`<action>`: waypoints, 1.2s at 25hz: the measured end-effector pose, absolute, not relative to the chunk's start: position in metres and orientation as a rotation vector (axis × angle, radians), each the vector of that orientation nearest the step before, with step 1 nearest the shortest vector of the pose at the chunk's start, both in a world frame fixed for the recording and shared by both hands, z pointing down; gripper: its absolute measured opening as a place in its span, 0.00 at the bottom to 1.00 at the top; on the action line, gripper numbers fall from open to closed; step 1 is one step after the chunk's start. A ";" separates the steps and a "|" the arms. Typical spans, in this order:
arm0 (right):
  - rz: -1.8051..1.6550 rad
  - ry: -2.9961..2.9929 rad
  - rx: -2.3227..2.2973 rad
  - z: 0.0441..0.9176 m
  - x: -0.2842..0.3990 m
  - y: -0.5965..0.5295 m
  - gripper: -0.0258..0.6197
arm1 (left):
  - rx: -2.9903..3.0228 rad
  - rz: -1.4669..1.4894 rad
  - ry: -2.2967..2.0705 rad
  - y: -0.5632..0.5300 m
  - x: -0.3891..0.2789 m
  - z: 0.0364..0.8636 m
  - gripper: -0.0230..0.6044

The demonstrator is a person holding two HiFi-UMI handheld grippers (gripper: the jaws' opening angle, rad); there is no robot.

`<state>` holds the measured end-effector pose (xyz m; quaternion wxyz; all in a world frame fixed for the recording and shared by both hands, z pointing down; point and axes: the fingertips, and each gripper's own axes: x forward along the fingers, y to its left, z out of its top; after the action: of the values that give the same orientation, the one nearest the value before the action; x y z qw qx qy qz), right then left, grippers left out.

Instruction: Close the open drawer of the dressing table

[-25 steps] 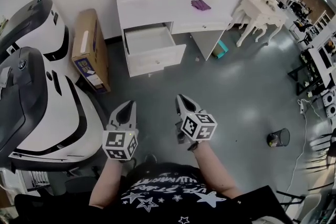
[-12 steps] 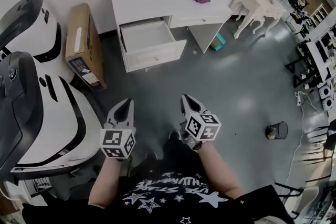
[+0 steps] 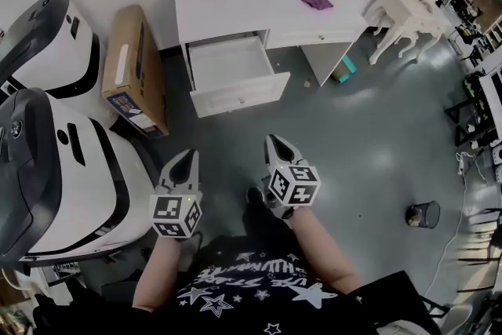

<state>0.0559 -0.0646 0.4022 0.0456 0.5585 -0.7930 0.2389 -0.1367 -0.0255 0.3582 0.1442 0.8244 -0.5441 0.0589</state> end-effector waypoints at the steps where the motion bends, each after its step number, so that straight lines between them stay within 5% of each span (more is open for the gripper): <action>1: 0.720 -2.423 1.703 0.403 0.059 -0.075 0.05 | 2.372 0.169 -1.575 -0.035 -0.134 0.359 0.05; 17: 0.632 -2.504 1.469 0.440 0.061 -0.190 0.05 | 2.225 0.204 -1.789 -0.137 -0.123 0.385 0.05; 30: 0.604 -2.383 1.389 0.516 0.045 -0.225 0.21 | 2.122 0.262 -1.863 -0.180 -0.128 0.442 0.05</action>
<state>0.0450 -0.2246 0.5159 0.1582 0.4856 -0.8334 0.2114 -0.1276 -0.1801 0.4421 0.1522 0.7395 -0.6494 0.0914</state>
